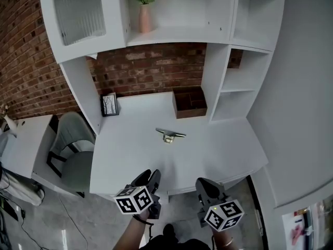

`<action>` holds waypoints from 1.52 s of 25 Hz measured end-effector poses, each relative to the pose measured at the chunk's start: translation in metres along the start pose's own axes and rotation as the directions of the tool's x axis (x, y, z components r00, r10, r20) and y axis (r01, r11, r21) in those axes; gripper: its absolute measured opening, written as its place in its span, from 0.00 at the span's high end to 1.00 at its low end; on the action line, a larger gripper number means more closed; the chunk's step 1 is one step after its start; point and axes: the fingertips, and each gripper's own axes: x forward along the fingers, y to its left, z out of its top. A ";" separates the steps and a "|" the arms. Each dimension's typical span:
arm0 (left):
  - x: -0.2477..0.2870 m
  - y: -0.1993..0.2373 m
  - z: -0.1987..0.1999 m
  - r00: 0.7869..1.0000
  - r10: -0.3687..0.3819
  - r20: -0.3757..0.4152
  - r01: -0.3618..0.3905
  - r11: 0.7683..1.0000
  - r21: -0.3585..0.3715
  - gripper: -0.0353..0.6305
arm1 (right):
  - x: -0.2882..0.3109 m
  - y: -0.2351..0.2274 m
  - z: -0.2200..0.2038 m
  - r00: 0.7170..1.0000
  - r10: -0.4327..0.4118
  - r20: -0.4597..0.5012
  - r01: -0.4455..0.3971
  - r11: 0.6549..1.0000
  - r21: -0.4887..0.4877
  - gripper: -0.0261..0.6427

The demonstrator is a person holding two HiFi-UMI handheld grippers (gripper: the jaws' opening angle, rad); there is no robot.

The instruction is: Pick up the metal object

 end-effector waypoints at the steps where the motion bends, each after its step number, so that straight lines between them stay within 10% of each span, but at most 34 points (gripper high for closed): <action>1: 0.005 0.004 0.001 1.000 0.003 -0.008 -0.003 1.000 -0.009 0.73 | 0.005 -0.002 0.002 1.000 -0.004 0.001 0.004 1.000 0.000 0.95; 18: 0.130 0.026 0.016 0.995 0.081 -0.053 -0.084 0.995 -0.062 0.72 | 0.104 -0.082 0.029 0.998 0.056 -0.021 -0.056 0.998 0.001 0.95; 38: 0.254 0.077 0.009 0.960 0.258 -0.106 -0.277 0.927 -0.254 0.72 | 0.218 -0.157 0.022 0.957 0.236 -0.166 -0.230 0.972 0.056 0.95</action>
